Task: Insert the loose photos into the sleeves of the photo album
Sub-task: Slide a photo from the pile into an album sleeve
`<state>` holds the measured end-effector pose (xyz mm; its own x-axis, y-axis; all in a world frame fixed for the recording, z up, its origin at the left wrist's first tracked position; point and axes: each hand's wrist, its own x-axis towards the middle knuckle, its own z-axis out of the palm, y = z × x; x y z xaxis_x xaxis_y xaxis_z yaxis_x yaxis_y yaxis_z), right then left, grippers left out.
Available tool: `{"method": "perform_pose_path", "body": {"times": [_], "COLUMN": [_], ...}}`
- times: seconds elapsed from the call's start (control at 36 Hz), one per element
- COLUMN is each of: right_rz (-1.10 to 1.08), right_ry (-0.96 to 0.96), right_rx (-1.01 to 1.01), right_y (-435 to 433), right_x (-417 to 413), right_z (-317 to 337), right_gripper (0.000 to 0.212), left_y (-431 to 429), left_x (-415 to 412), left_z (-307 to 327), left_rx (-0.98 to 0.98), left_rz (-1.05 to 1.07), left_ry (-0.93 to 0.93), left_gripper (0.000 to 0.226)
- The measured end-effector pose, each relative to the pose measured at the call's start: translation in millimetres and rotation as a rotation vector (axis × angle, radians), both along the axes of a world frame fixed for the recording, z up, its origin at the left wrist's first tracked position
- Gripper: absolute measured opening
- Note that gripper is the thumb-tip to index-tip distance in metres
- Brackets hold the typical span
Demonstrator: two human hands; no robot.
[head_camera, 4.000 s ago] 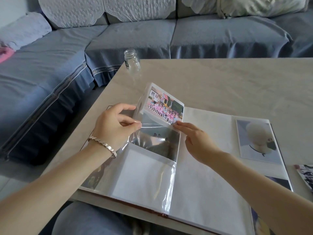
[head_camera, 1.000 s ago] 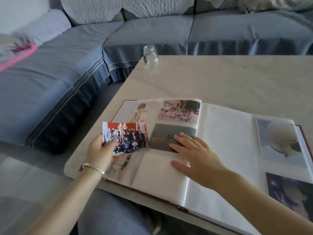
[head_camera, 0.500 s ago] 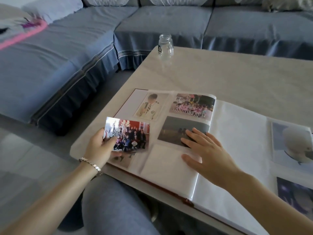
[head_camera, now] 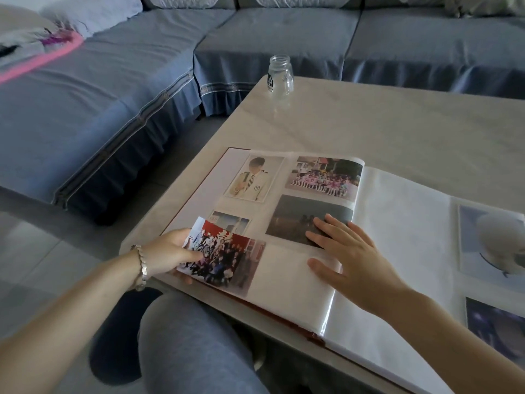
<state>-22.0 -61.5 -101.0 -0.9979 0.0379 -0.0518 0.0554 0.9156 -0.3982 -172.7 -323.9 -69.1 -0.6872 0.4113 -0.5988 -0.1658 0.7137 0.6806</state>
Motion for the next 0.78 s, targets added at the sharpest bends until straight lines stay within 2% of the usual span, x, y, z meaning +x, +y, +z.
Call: {"method": "perform_pose_path", "body": {"times": [0.14,0.22,0.25,0.33,0.36,0.42,0.44,0.53,0.58,0.64,0.72,0.78], "right_rz": [0.0,0.002,0.002,0.002,0.003,0.006,0.006,-0.001,0.002,0.003,-0.004,0.009], "right_ry": [-0.002,-0.004,-0.003,0.002,0.0,-0.001,-0.001,-0.004,-0.001,-0.004,-0.022,-0.006], "right_rx": [-0.005,-0.012,-0.016,-0.028,-0.032,-0.041,-0.044,-0.047,-0.045,-0.041,-0.055,-0.065], "right_y": [0,1,1,1,2,2,1,0,0,0,1,2], "right_x": [0,0,0,0,1,1,1,1,1,1,2,2], "right_z": [0,0,-1,-2,-3,-2,-1,0,-1,-1,0,-1], "right_gripper": [0.106,0.106,0.105,0.101,0.1,0.099,0.095,0.081,0.079,0.075,0.058,0.064], "left_y": [16,33,38,47,48,51,52,54,54,54,53,52], "left_x": [5,14,17,24,24,25,24,27,29,32,33,34], "left_z": [1,0,0,1,1,3,2,2,0,0,0,0], "left_rx": [0.013,-0.035,-0.075,-0.189,-0.187,-0.181,-0.178,-0.177,-0.176,-0.174,-0.121,-0.064], "left_rz": [-0.059,-0.163,-0.204,-0.258,-0.242,-0.181,-0.16,-0.074,-0.031,0.002,0.056,0.088], "left_ry": [-0.053,0.006,0.045,0.183,0.227,0.3,0.319,0.319,0.307,0.308,0.303,0.261], "left_gripper": [0.019,0.014,0.019,0.061,0.062,0.038,0.039,0.067,0.076,0.074,0.061,0.054]}}
